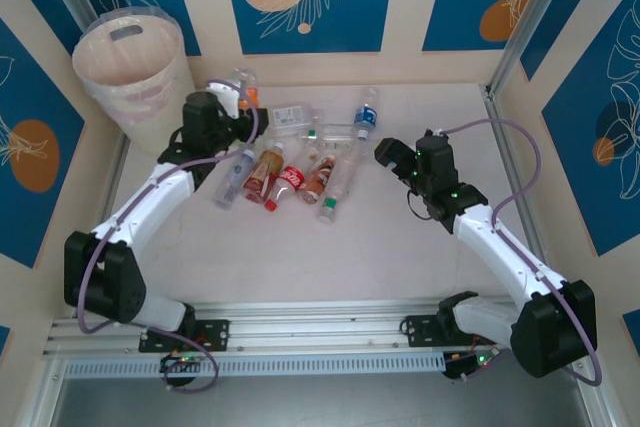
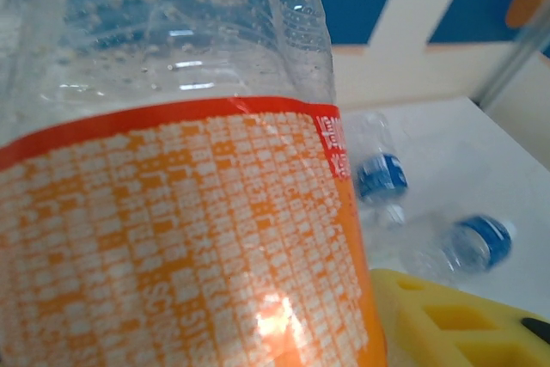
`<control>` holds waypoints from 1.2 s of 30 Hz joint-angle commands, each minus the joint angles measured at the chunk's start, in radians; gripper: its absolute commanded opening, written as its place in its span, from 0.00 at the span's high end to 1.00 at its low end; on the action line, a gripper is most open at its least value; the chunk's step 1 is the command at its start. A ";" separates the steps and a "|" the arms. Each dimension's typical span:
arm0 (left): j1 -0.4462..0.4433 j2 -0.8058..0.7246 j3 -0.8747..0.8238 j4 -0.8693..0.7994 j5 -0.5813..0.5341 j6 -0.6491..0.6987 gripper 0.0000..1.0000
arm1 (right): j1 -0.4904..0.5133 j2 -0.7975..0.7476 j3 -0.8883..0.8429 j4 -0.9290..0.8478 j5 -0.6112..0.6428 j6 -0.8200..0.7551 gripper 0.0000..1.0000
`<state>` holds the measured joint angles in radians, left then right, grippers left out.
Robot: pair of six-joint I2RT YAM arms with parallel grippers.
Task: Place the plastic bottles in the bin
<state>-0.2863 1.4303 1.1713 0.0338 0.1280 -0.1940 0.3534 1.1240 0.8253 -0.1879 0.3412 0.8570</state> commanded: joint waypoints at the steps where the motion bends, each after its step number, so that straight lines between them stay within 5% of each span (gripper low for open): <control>1: 0.042 -0.055 0.074 -0.011 -0.071 0.057 0.53 | 0.032 0.013 0.063 -0.065 0.088 -0.054 0.00; 5: 0.091 -0.080 0.132 -0.035 -0.103 0.099 0.52 | 0.056 0.052 0.130 -0.142 0.093 -0.089 0.01; 14: 0.268 -0.041 0.292 -0.095 -0.259 0.189 0.52 | 0.093 -0.006 0.004 0.144 0.118 -0.167 0.00; 25: 0.474 0.181 0.566 -0.147 -0.346 0.028 0.52 | 0.114 0.031 0.025 0.143 0.197 -0.138 0.01; 29: 0.485 0.298 0.723 -0.272 -0.345 0.003 0.52 | 0.122 0.048 0.027 0.158 0.187 -0.135 0.01; 36: 0.496 0.462 0.887 -0.423 -0.495 -0.080 0.52 | 0.125 0.064 0.030 0.158 0.202 -0.097 0.00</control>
<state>0.1955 1.8435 1.9839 -0.2974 -0.2840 -0.2214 0.4725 1.1824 0.8192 -0.0452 0.5014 0.7326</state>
